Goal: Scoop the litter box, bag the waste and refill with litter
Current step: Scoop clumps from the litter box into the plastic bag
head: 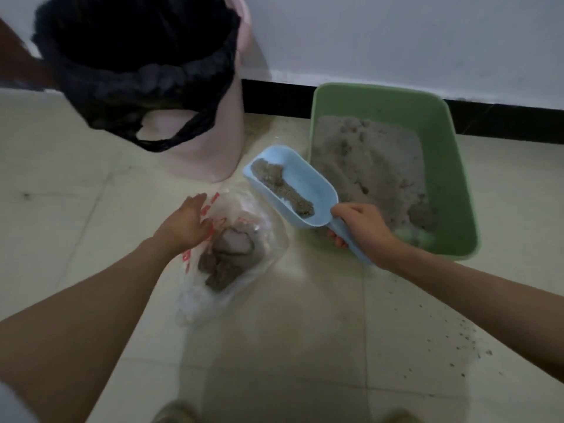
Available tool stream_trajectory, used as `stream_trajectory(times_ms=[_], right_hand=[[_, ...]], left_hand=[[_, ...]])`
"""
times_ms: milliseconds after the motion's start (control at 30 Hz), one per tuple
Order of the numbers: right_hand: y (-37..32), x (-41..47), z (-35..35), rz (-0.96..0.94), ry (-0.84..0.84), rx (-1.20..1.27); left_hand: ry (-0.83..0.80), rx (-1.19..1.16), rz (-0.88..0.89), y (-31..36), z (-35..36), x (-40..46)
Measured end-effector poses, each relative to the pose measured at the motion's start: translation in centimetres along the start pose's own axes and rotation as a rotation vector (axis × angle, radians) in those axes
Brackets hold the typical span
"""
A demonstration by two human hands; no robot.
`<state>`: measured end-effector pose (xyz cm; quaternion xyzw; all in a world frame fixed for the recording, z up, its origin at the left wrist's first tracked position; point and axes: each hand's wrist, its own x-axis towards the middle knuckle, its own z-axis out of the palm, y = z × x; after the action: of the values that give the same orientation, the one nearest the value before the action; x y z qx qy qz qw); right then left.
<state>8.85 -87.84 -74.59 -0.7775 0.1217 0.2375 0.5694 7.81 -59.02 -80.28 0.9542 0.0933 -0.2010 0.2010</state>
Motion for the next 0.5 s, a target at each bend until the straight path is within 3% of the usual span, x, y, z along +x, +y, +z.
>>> stream_trajectory(times_ms=[100, 267, 400, 500], right_hand=[[0.5, -1.0, 1.7, 0.025, -0.091, -0.086], [0.0, -1.7, 4.1, -0.004, -0.206, -0.492], [-2.2, -2.4, 6.0, -0.293, -0.153, -1.137], [-3.4, -2.8, 6.6, -0.482, -0.087, -1.41]], left_hand=[[-0.147, 0.022, -0.165, -2.8, 0.3, -1.5], [-0.168, 0.032, -0.237, -4.6, 0.3, -2.8], [-0.115, -0.062, -0.222, -3.3, 0.4, -2.7], [-0.059, -0.25, -0.272, -2.1, 0.6, -2.3]])
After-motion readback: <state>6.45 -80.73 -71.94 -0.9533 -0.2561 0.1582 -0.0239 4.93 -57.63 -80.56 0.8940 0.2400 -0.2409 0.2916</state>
